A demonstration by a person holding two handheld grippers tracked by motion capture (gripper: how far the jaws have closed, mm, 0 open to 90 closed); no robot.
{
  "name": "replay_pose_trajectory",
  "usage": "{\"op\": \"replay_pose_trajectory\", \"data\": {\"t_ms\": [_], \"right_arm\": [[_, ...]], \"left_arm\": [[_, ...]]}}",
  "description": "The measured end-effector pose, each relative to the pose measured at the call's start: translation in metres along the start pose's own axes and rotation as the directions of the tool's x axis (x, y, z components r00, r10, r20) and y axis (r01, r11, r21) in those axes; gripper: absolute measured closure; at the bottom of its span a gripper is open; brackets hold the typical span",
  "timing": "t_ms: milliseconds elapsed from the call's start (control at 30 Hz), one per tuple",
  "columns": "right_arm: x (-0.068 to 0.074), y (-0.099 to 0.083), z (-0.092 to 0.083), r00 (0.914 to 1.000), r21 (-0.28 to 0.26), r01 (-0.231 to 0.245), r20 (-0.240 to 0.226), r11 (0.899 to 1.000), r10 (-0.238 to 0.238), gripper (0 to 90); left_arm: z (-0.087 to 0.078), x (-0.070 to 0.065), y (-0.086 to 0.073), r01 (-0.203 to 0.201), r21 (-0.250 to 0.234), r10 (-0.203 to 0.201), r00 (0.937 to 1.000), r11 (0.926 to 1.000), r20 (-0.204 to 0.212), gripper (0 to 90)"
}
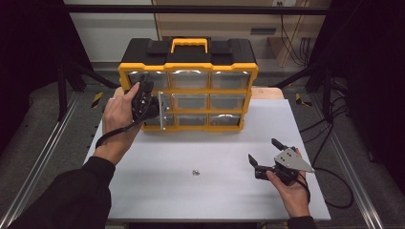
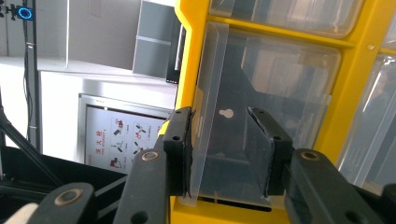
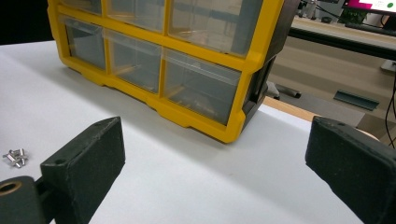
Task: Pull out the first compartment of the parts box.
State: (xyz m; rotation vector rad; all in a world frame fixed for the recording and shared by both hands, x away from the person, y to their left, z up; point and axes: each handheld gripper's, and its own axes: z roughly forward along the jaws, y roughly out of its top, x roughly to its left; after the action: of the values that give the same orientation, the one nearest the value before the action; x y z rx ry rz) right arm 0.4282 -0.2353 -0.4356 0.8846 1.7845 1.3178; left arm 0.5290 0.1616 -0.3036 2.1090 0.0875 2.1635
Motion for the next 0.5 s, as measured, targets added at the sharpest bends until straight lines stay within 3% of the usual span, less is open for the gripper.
{"op": "replay_pose_trajectory", "data": {"t_ms": [500], "right_arm": [[-0.0003, -0.0003, 0.0003, 1.0, 0.001, 0.0, 0.0, 1.0, 0.0, 5.1]], "left_arm": [[0.0056, 0.0014, -0.0008, -0.027, 0.006, 0.027, 0.9991, 0.9996, -0.033, 69.6]]}}
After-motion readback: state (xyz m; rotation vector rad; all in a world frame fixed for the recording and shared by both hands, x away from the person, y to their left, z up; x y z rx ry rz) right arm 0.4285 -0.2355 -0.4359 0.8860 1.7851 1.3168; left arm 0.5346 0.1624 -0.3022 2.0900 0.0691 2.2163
